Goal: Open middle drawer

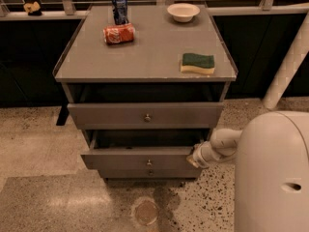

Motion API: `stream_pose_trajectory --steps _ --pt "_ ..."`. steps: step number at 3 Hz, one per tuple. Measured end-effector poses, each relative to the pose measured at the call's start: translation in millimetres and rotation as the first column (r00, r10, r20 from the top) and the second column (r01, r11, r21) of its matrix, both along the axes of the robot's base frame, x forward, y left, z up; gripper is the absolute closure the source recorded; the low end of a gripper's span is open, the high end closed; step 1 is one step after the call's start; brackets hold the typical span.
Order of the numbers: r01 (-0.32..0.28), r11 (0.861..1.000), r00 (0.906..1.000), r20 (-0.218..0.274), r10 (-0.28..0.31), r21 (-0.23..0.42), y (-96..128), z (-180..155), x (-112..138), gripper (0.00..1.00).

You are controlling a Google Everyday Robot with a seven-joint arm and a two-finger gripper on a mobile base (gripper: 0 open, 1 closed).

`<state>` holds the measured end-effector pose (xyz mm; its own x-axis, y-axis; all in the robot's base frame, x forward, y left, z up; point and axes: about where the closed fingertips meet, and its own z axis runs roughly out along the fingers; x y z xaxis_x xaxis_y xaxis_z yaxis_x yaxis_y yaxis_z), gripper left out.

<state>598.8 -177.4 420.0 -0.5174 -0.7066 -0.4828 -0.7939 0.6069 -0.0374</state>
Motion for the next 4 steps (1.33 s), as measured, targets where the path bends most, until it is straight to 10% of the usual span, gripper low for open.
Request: stream_pose_trajectory --steps 3,4 --pt "0.004 1.0 0.9987 0.051 -0.004 0.002 -6.6 23.8 -12.3 1.0" --pt "0.004 1.0 0.9987 0.051 -0.004 0.002 -6.6 23.8 -12.3 0.81"
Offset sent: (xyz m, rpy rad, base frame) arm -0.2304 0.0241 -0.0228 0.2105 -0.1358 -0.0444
